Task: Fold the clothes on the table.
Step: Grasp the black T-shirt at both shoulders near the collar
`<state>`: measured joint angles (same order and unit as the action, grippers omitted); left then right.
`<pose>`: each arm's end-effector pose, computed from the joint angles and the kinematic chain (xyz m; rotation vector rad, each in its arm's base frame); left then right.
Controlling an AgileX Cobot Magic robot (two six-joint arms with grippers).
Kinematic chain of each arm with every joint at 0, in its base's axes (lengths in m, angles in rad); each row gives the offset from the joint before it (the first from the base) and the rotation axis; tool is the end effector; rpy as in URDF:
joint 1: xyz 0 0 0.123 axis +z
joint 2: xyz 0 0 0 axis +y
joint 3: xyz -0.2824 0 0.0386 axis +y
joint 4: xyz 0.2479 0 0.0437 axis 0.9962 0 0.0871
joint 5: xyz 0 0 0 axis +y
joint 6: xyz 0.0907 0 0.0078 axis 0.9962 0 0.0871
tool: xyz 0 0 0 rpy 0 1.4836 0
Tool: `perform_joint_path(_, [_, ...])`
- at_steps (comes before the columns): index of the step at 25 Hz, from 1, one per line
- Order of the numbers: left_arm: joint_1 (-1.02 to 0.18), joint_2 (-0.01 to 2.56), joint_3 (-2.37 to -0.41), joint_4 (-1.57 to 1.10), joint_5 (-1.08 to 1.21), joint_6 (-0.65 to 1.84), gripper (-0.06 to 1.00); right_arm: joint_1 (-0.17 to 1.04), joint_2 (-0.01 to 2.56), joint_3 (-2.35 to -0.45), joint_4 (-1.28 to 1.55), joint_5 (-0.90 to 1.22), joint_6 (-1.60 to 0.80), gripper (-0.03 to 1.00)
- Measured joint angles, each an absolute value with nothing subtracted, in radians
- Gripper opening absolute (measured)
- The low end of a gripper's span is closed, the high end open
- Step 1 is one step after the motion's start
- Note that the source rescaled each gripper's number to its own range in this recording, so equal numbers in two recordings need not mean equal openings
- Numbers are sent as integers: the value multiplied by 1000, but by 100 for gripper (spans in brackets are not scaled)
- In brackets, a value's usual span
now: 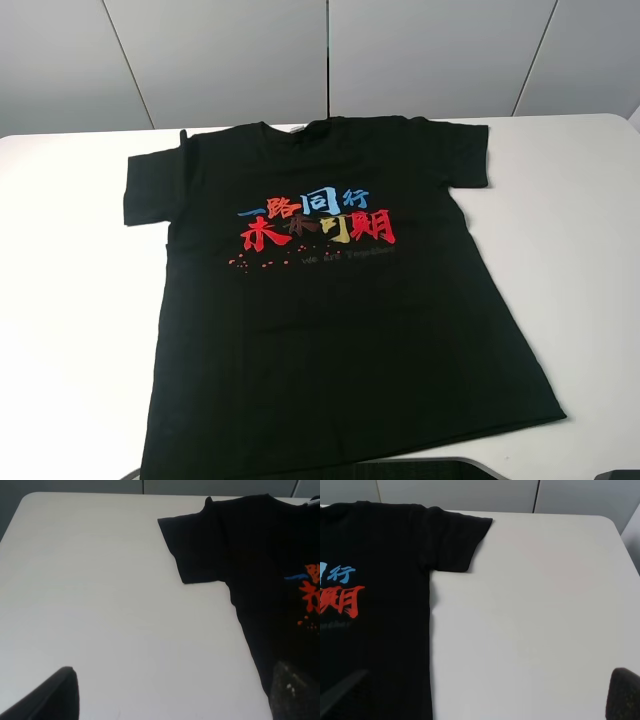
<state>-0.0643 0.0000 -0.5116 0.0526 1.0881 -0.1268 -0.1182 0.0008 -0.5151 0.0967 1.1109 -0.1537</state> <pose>-0.0071 0.0047 0.2783 -0.0680 2.0583 -0.0552 -0.0078 0.0089 0.2776 -0.0451 2.0761 -0.0500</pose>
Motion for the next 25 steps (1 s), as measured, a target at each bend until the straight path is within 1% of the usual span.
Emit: perform_joint_path(25, [-64,0,-512,53,1088,-127,99,-118,1,-515,97,1111,-154,100])
